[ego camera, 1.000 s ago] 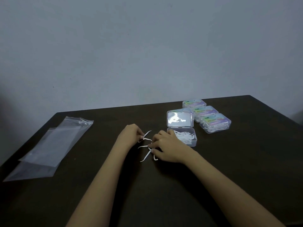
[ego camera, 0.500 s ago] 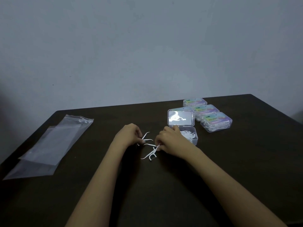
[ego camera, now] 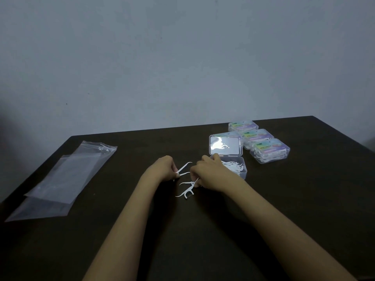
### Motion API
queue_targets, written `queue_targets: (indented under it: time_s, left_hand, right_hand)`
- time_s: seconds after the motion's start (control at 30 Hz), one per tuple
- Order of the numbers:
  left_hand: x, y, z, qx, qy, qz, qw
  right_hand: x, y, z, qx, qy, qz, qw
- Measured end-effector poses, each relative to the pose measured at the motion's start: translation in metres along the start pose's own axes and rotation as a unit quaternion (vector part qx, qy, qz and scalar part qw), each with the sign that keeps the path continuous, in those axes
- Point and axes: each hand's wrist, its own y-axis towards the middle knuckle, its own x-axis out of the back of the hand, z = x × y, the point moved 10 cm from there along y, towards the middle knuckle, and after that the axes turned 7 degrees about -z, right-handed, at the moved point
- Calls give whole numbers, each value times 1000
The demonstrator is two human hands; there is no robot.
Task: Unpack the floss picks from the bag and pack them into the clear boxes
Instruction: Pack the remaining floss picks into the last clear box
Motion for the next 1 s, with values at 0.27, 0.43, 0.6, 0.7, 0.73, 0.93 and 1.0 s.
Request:
queue_targets:
  time_s: [0.27, 0.43, 0.6, 0.7, 0.73, 0.93, 1.0]
  left_hand:
    - [-2, -5, -3, 1, 54, 0, 999]
    - [-9, -8, -6, -7, 118, 4, 993]
    - [-8, -11, -14, -14, 169, -4, 986]
    - [-6, -15, -17, -15, 191, -17, 981]
    - [-6, -16, -19, -17, 198, -21, 980]
    - [-7, -20, -21, -15, 217, -7, 976]
    - [-7, -20, -20, -10, 208, 5, 978]
  right_hand:
    - [-7, 8, 2, -28, -34, 64, 997]
    - [-18, 8, 1, -36, -51, 117, 991]
    - [-21, 6, 1, -32, -44, 137, 989]
    - [-21, 5, 0, -30, -20, 132, 991]
    - [-21, 5, 0, -29, -11, 128, 991]
    - [-8, 5, -2, -28, 58, 49, 997]
    - [-2, 6, -1, -26, 58, 25, 998]
